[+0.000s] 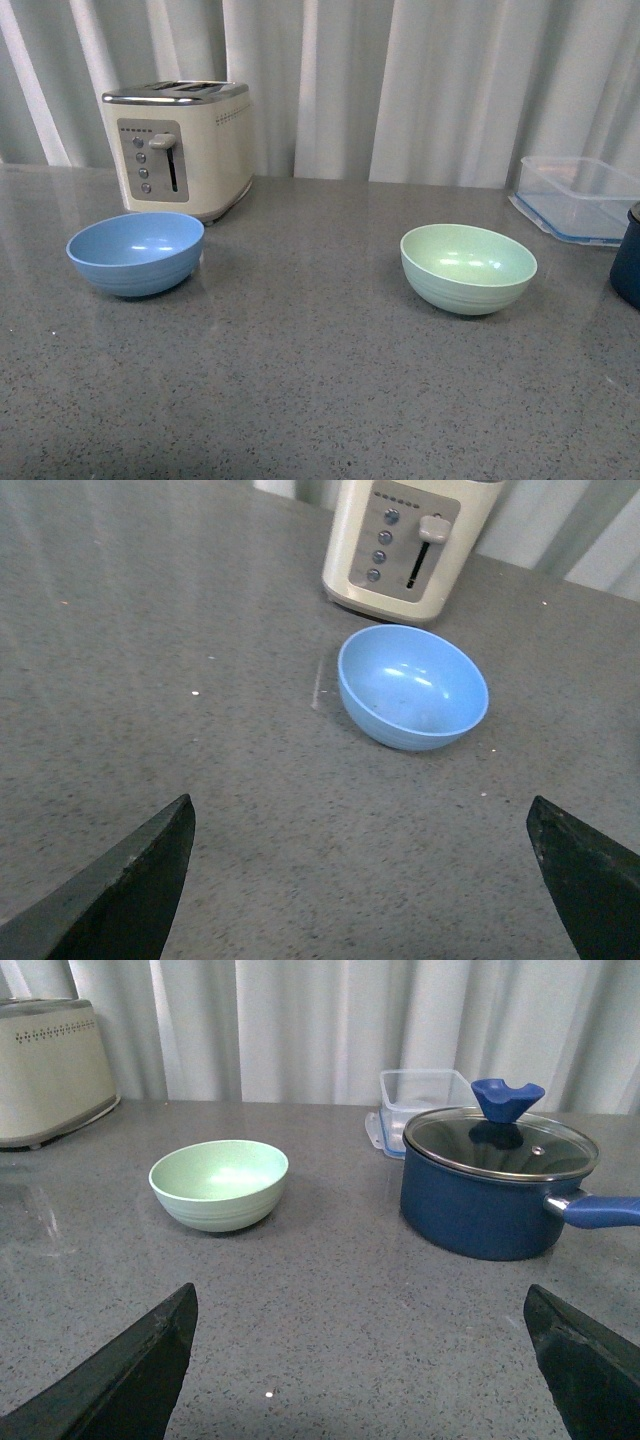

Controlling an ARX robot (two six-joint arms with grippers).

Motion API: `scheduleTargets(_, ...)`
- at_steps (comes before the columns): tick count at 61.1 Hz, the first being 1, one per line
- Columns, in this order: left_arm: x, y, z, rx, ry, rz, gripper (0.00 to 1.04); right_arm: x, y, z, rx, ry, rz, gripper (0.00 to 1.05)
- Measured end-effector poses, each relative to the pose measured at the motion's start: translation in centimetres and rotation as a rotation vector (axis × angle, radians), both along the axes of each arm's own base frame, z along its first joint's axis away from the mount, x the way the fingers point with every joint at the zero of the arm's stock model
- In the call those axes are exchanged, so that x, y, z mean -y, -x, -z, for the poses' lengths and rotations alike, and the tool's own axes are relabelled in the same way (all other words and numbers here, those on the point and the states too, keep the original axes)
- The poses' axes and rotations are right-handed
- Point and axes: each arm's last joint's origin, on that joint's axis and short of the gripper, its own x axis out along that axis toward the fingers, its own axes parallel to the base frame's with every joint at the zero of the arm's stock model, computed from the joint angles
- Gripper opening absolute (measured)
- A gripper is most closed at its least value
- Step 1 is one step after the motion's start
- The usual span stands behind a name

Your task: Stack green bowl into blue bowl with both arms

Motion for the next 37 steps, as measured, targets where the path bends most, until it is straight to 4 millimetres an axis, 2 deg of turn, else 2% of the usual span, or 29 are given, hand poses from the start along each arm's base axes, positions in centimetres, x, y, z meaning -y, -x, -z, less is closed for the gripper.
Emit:
scheduleTargets(12, -0.2, -7.2, -3.5, -0.082, 0.113, 0.032, 0.98, 0.0, 0.0, 0.0, 0.000, 0.000, 0.000, 0.95)
scheduleTargets(19, -0.5, -11.3, -3.6, -0.145, 0.153, 0.020, 0.98, 0.0, 0.0, 0.0, 0.000, 0.000, 0.000, 0.95)
scheduleTargets(22, -0.6, -13.5, -2.9, -0.190, 0.165, 0.009, 0.98, 0.0, 0.0, 0.0, 0.000, 0.000, 0.000, 0.95)
scheduleTargets(28, -1.1, -18.0, -0.3, -0.298, 0.199, -0.035, 0.98, 0.0, 0.0, 0.0, 0.000, 0.000, 0.000, 0.95)
scheduleTargets(37, -1.6, -21.4, 2.4, -0.386, 0.229, -0.067, 0.98, 0.0, 0.0, 0.0, 0.000, 0.000, 0.000, 0.95)
